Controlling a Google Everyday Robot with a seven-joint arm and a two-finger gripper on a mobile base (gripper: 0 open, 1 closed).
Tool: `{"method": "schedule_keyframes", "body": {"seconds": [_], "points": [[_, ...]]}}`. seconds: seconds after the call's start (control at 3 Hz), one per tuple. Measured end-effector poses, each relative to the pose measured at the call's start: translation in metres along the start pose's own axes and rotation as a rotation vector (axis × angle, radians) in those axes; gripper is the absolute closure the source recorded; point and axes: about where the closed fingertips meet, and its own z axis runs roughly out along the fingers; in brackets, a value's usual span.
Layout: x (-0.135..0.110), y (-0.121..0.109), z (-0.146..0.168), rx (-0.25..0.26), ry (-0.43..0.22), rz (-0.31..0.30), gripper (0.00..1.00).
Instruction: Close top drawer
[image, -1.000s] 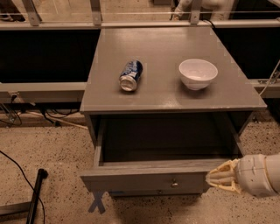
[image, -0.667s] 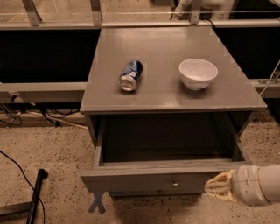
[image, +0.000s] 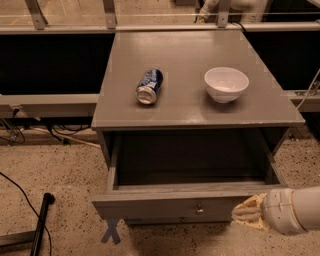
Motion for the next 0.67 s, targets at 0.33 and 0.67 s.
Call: {"method": "schedule_keyframes", "body": {"seconds": [0.33,0.67], "points": [[0.0,0.0,0.0,0.0,0.0,0.0,1.0],[0.003,0.002,0.025,-0.005,-0.075,0.01,1.0]]}}
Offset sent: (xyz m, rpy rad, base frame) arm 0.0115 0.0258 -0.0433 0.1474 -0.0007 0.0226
